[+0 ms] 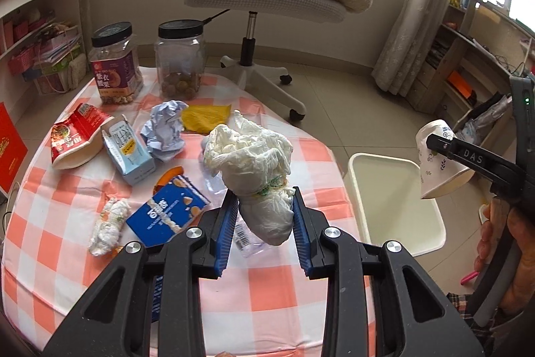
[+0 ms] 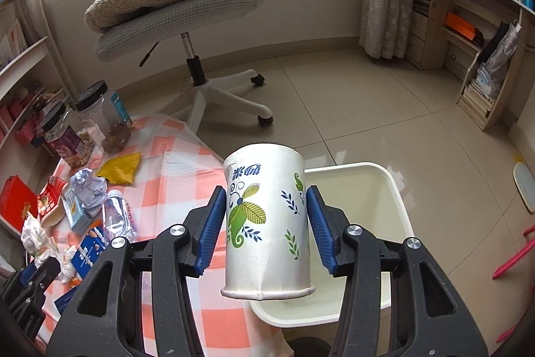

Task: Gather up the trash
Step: 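Carry the cup into the white bin and open the right tool while the left tool follows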

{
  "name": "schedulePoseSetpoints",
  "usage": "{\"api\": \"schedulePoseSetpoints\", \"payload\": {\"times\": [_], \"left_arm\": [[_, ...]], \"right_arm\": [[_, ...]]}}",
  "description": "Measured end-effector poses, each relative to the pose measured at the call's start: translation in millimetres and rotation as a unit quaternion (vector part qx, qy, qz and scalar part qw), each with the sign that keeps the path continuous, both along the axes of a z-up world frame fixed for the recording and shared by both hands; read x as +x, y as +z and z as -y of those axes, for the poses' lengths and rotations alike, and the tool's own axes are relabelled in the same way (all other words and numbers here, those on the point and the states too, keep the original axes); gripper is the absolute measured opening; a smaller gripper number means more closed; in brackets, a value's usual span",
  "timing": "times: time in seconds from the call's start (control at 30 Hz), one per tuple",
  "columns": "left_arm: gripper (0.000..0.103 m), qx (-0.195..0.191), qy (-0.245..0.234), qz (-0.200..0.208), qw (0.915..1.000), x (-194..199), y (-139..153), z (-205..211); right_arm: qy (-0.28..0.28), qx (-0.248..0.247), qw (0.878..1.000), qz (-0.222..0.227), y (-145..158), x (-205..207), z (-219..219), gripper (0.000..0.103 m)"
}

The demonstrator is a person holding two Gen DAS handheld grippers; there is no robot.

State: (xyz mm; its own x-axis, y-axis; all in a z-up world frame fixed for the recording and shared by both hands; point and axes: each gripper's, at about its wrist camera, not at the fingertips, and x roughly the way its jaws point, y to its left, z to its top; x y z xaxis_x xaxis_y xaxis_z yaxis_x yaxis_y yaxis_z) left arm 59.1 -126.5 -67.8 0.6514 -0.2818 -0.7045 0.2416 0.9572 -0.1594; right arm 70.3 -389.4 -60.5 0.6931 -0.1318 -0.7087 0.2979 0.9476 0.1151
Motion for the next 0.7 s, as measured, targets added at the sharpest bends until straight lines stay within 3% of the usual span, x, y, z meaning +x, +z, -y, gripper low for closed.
{"api": "schedulePoseSetpoints", "payload": {"times": [0.1,0.17,0.37,0.7], "left_arm": [[0.032,-0.006,-0.024,0.000,0.9997,3.4,3.9,30.2],[0.032,-0.007,-0.040,0.002,0.9992,5.2,7.2,50.5],[0.032,-0.032,-0.073,-0.006,0.9968,14.3,17.2,102.4],[0.034,-0.039,-0.119,-0.024,0.9918,28.6,17.1,173.3]], "right_arm": [[-0.033,0.010,0.999,-0.003,0.7,-4.3,21.7,0.050],[-0.054,0.014,0.998,-0.002,2.4,-8.9,35.8,0.063],[-0.118,0.015,0.993,0.025,14.9,-25.4,73.0,0.078],[-0.188,0.031,0.980,0.051,23.1,-51.2,123.7,0.082]]}}
